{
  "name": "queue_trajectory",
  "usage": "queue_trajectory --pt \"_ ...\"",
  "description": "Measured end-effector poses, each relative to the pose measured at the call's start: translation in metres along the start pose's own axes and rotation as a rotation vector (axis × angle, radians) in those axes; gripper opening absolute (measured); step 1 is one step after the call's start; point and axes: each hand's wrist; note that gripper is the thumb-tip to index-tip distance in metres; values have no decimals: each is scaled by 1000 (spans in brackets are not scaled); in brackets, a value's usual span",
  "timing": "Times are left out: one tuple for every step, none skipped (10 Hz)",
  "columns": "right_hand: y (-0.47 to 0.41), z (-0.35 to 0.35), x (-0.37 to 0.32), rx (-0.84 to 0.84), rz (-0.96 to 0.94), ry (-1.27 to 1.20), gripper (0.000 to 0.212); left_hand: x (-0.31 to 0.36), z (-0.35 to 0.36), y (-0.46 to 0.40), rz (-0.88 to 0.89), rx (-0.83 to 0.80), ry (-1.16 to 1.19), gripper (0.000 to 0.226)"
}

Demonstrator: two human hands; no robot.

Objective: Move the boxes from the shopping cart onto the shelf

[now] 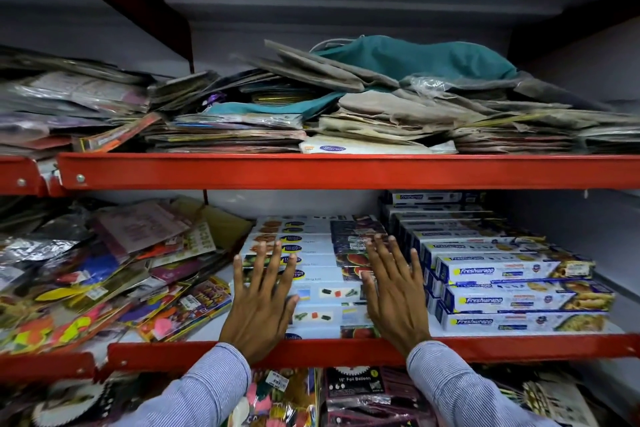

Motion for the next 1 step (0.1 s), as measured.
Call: queue_trajectory --pt "2 1 -6 30 11 -10 58 4 -1 1 -5 28 -6 64"
Point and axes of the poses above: each hand's wrist, its own y-axis away from the middle knuckle, its own z-axis out of the palm, x = y × z, and after that the axes turned 14 degrees about x, right-handed
